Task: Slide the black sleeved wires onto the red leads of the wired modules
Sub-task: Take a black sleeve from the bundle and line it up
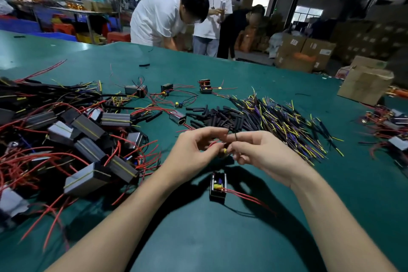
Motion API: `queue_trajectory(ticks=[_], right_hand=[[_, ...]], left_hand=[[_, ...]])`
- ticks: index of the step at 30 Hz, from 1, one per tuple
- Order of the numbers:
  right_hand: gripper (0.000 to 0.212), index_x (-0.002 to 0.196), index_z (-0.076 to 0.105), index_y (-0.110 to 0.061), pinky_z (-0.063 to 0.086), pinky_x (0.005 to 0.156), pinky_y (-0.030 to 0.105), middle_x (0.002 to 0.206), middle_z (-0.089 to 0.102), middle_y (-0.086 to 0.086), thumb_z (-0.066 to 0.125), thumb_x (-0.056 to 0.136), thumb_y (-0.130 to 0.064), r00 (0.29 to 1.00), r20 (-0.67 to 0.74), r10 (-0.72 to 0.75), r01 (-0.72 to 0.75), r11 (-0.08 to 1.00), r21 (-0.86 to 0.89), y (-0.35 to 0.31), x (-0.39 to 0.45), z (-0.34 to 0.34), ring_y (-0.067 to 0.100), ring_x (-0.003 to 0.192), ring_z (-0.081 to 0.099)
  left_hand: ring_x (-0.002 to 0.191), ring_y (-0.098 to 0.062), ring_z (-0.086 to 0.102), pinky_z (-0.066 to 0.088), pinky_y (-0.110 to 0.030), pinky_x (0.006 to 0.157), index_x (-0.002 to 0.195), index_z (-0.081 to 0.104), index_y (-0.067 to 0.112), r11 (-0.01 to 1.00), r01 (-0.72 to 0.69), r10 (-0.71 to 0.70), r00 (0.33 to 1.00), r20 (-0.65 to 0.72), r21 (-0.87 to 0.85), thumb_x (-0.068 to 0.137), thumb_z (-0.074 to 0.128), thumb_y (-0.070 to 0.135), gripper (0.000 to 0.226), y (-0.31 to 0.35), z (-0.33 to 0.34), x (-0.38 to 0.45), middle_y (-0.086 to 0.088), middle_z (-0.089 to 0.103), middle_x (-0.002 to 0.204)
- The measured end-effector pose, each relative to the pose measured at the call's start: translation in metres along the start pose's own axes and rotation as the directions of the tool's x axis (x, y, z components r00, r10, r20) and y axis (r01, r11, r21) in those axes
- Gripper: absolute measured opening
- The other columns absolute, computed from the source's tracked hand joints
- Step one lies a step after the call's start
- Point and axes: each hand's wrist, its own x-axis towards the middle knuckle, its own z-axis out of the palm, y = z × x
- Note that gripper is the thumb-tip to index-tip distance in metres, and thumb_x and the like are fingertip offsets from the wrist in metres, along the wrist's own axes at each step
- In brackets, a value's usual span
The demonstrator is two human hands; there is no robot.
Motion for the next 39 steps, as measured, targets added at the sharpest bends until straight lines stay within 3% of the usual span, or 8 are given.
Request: queue_trajectory(ticks=[4,8,15,20,23,27,33,39], right_hand=[[0.017,0.106,0.056,-0.004,0.042,0.048,0.015,0.068,0.068,0.004,0.061,0.090,-0.002,0.979,-0.200,-0.037,0.014,0.993,-0.115,0.013,0.003,-0.010,0.005,0.049,0.054],[0.024,0.099,0.049,-0.017,0.036,0.050,0.013,0.065,0.070,0.000,0.068,0.086,-0.015,0.949,-0.287,-0.130,-0.021,0.883,-0.469,0.018,0.001,-0.014,0.000,0.045,0.046],[0.009,0.087,0.070,-0.016,0.031,0.048,0.010,0.061,0.065,0.000,0.064,0.089,-0.010,0.946,-0.215,-0.243,0.126,0.885,-0.447,0.014,0.001,-0.012,0.000,0.044,0.040],[0.004,0.089,0.069,-0.020,0.031,0.045,0.008,0.067,0.069,0.005,0.067,0.088,-0.016,0.978,-0.182,-0.104,-0.027,0.799,-0.600,0.024,0.003,-0.012,-0.004,0.041,0.046],[0.008,0.092,0.067,-0.025,0.041,0.059,0.015,0.072,0.072,-0.002,0.070,0.085,-0.023,0.992,-0.123,-0.026,-0.049,0.821,-0.569,0.022,0.002,-0.015,-0.006,0.053,0.054],[0.018,0.097,0.068,-0.029,0.042,0.074,0.013,0.091,0.068,-0.009,0.073,0.081,-0.023,0.951,-0.167,-0.259,0.135,0.838,-0.529,0.017,0.001,-0.008,0.006,0.086,0.060],[0.013,0.086,0.072,-0.026,0.047,0.064,0.025,0.076,0.070,-0.007,0.075,0.080,-0.015,0.849,-0.213,-0.483,0.350,0.818,-0.457,0.015,-0.002,0.014,0.005,0.071,0.061],[0.001,0.083,0.071,-0.017,0.038,0.058,0.010,0.070,0.067,-0.009,0.072,0.083,-0.016,0.785,-0.328,-0.526,0.335,0.805,-0.490,0.023,0.004,0.027,0.005,0.068,0.059]], left_hand=[[0.078,-0.018,0.072,0.057,-0.028,0.080,0.105,0.071,0.003,0.999,0.054,-0.054,0.995,-0.082,-0.001,0.088,0.062,0.001,0.019,-0.005,-0.001,0.001,-0.009,0.073,0.091],[0.084,-0.013,0.069,0.054,-0.027,0.080,0.091,0.076,0.008,0.996,-0.026,0.041,0.983,-0.178,0.087,0.086,0.067,0.012,0.011,-0.002,-0.004,0.002,-0.001,0.074,0.088],[0.071,-0.016,0.067,0.052,-0.020,0.073,0.085,0.067,0.008,0.920,0.040,-0.176,0.931,-0.321,-0.390,0.095,0.052,0.018,0.021,0.009,-0.016,0.009,-0.005,0.071,0.070],[0.050,-0.002,0.048,0.038,-0.009,0.055,0.088,0.074,0.007,0.985,0.022,-0.066,0.964,-0.259,-0.170,0.091,0.060,0.013,0.016,0.012,-0.002,0.001,0.011,0.054,0.050],[0.066,0.007,0.060,0.041,-0.005,0.064,0.092,0.075,0.008,1.000,0.001,0.006,0.976,-0.216,0.031,0.089,0.064,0.013,0.013,0.014,0.002,-0.003,0.018,0.068,0.068],[0.091,-0.008,0.062,0.045,-0.020,0.082,0.100,0.074,0.012,0.979,-0.001,0.030,0.990,-0.137,0.203,0.095,0.055,0.015,0.020,0.011,0.001,-0.004,-0.002,0.069,0.091],[0.089,0.010,0.058,0.037,-0.003,0.077,0.100,0.071,0.012,0.984,0.052,-0.031,0.992,-0.123,0.168,0.099,0.045,0.012,0.026,0.010,-0.001,-0.003,0.003,0.068,0.096],[0.095,-0.014,0.062,0.046,-0.029,0.086,0.100,0.072,0.015,0.982,0.059,-0.040,0.993,-0.108,0.177,0.099,0.046,0.015,0.026,0.009,0.001,-0.002,-0.004,0.070,0.095]])
